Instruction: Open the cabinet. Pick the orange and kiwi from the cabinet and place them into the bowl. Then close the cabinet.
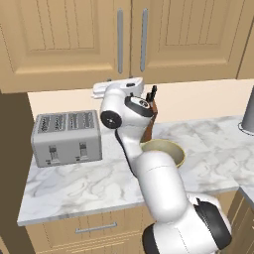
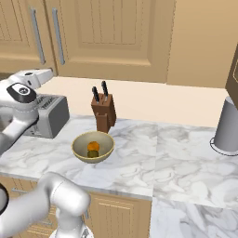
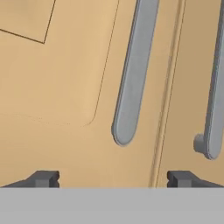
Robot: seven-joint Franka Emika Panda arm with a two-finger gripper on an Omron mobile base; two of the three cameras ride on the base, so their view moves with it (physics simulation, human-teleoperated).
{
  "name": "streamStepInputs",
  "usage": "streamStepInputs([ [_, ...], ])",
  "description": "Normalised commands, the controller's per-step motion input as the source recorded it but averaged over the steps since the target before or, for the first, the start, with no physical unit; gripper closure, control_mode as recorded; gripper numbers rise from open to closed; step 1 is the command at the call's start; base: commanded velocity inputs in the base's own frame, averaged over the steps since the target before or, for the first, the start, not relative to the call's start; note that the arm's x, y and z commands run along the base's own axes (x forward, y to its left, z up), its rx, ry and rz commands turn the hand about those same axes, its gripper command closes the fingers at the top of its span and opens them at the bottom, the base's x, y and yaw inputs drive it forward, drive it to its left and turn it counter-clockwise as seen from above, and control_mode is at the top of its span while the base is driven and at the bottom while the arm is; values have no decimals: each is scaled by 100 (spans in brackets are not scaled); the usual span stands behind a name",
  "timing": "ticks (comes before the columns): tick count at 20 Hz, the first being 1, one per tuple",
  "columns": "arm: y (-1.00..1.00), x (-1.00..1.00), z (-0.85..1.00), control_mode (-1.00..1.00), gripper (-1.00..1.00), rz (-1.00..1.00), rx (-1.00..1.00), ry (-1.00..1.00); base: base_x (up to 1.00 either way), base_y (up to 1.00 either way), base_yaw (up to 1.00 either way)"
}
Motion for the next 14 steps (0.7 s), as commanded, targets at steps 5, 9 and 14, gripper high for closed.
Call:
streamStepInputs([
  [5, 0, 47, -6, -100, -100, 0, 0, -3, 0, 0, 0],
  [9, 0, 30, -1, -100, -100, 0, 0, -2, 0, 0, 0],
  [14, 0, 43, 0, -100, -100, 0, 0, 0, 0, 0, 0],
])
